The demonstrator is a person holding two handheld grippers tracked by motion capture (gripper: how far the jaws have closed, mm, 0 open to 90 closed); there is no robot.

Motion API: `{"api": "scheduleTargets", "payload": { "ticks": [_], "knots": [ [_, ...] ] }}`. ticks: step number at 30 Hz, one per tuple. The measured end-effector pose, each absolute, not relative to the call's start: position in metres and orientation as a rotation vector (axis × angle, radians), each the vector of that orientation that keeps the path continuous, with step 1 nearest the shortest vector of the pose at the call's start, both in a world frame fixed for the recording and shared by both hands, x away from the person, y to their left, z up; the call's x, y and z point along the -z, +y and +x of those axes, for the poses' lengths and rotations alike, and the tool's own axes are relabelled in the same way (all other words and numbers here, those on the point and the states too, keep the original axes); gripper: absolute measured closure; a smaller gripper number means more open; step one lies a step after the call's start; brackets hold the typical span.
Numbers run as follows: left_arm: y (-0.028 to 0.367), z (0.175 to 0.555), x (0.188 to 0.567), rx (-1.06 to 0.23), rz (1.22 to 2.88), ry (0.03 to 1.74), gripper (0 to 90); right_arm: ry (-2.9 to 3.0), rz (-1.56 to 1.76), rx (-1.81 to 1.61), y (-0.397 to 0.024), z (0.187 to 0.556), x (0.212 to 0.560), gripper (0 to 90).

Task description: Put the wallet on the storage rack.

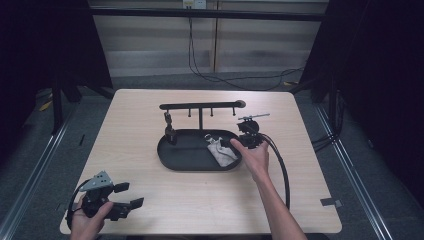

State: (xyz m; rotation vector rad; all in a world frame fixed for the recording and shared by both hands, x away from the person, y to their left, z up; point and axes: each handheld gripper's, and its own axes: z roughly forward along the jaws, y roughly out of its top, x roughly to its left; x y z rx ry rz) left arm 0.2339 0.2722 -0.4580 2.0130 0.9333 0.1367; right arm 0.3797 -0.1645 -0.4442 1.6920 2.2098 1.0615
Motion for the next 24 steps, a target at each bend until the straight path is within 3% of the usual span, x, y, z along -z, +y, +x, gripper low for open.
{"api": "scheduleTargets", "payload": {
  "ticks": [24],
  "knots": [
    [0.272,0.234,0.459,-0.131,2.002,0.947,17.8,2.184,1.579,-1.101,-0.19,0.339,0.429,14.1]
  ]
}}
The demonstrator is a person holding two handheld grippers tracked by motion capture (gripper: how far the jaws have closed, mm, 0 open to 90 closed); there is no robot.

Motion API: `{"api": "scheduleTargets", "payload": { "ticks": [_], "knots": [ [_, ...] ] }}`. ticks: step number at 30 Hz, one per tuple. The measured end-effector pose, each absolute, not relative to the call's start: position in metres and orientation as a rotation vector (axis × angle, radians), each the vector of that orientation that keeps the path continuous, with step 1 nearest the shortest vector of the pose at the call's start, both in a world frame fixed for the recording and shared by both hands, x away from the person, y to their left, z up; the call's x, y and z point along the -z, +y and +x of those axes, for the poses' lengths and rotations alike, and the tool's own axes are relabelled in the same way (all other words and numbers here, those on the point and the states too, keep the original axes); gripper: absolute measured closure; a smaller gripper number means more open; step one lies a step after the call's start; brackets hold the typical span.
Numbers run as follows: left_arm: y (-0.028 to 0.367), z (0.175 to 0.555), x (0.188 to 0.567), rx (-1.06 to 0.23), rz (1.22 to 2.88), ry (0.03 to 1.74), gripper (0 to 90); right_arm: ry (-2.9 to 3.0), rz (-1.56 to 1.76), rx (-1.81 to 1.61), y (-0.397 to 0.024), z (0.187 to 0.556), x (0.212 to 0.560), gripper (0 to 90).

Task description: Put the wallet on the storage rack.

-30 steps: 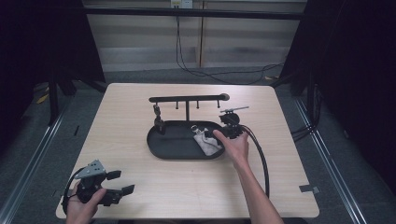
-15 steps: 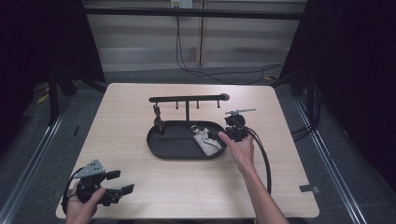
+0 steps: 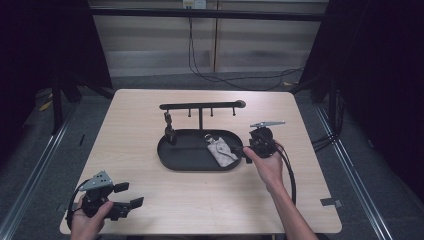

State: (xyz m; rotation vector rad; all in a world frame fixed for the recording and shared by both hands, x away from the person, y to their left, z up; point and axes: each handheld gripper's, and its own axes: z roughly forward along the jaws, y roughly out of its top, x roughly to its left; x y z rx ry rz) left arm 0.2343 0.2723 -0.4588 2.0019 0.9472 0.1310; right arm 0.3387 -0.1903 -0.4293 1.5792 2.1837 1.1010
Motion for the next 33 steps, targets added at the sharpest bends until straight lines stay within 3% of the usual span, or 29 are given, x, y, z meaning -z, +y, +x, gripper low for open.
{"api": "scheduleTargets", "payload": {
  "ticks": [13,16,33],
  "knots": [
    [0.273,0.234,0.458,-0.136,2.0,0.958,18.0,2.174,1.576,-1.111,-0.213,0.307,0.425,15.8],
    [0.274,0.234,0.459,-0.135,1.991,0.964,18.0,2.159,1.577,-1.093,-0.219,0.299,0.426,20.6],
    [0.274,0.234,0.458,-0.14,1.989,0.968,18.1,2.108,1.59,-1.11,-0.256,0.248,0.433,17.2]
  ]
}}
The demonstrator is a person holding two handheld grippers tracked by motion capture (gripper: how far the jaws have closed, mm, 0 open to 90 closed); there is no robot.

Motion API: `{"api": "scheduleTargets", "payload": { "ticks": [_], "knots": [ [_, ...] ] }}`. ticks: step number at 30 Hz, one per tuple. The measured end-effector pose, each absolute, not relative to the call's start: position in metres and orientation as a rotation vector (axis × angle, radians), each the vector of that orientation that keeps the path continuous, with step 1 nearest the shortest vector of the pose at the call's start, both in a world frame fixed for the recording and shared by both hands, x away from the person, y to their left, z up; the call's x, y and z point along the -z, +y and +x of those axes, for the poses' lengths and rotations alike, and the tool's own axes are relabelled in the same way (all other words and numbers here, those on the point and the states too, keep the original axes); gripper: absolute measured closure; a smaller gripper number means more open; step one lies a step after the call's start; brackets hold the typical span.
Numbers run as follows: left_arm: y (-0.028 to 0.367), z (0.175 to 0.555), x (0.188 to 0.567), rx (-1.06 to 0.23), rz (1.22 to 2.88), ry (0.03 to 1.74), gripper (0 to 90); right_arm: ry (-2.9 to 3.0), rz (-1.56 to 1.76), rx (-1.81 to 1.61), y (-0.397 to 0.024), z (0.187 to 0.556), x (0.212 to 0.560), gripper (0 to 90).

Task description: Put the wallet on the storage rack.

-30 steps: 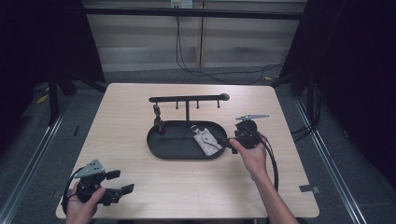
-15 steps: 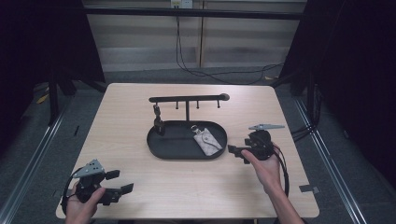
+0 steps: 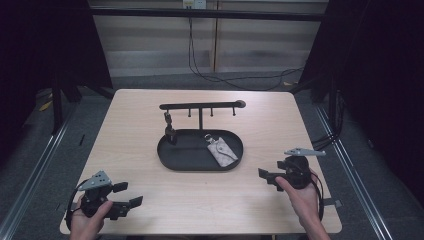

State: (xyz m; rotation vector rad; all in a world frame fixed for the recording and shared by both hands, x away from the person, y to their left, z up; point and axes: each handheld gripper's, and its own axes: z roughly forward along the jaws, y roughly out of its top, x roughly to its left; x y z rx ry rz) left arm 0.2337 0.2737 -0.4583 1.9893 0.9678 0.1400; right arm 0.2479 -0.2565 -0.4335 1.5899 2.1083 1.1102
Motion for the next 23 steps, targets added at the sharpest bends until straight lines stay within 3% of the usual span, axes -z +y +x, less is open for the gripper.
{"api": "scheduleTargets", "payload": {
  "ticks": [12,23],
  "knots": [
    [0.275,0.235,0.459,-0.138,1.979,0.989,18.1,2.094,1.595,-1.087,-0.265,0.219,0.441,18.3],
    [0.276,0.235,0.458,-0.14,1.977,0.988,18.1,2.072,1.668,-1.026,-0.28,0.206,0.468,18.0]
  ]
}}
